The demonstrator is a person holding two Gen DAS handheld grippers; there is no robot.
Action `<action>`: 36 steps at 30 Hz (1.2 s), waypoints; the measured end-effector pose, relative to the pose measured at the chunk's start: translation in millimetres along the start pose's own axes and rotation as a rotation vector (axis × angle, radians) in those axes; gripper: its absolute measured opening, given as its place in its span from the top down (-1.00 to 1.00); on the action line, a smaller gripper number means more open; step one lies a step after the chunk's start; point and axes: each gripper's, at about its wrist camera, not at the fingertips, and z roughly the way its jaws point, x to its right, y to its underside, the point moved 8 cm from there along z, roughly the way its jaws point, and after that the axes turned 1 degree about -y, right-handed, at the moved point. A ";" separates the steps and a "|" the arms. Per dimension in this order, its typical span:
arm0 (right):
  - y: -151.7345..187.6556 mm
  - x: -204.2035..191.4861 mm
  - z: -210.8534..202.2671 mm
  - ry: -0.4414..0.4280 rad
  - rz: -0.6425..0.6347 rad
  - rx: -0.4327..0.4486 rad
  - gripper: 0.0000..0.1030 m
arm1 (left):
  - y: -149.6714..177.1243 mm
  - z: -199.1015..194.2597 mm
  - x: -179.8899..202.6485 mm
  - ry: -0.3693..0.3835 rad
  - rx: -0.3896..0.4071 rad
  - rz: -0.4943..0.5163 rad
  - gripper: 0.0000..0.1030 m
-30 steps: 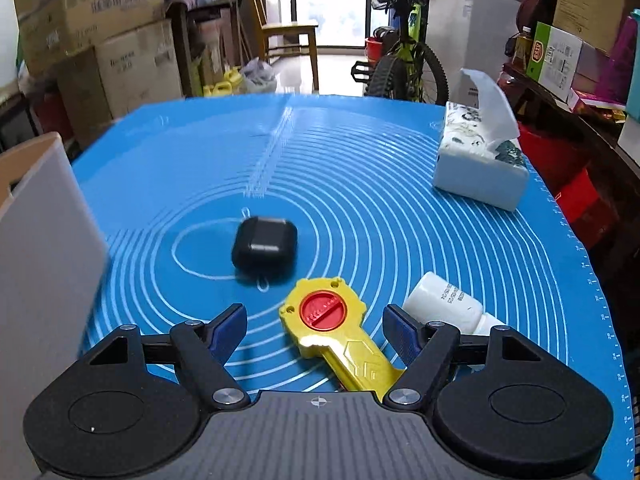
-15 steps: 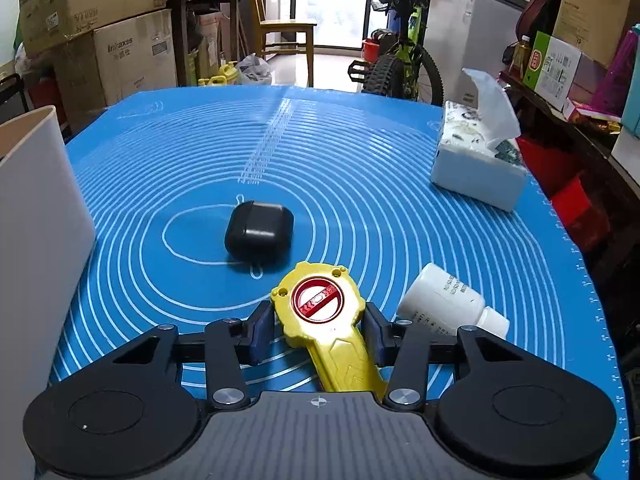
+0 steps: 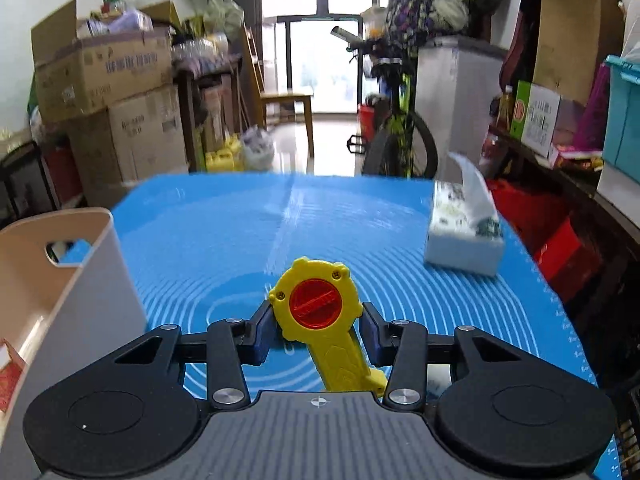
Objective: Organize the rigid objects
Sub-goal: 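Carry the yellow toy tool into the basket and release it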
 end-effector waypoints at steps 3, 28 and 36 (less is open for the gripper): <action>-8.4 -0.7 -9.4 -0.011 0.019 0.038 0.02 | -0.1 0.0 -0.1 0.000 0.000 0.000 0.75; -42.0 -166.6 -87.6 -0.439 -0.151 0.117 0.01 | -0.6 1.6 2.4 0.002 0.001 0.003 0.75; -2.3 -211.1 -71.8 -0.481 -0.263 -0.050 0.01 | -1.0 2.1 4.9 -0.002 0.001 0.004 0.75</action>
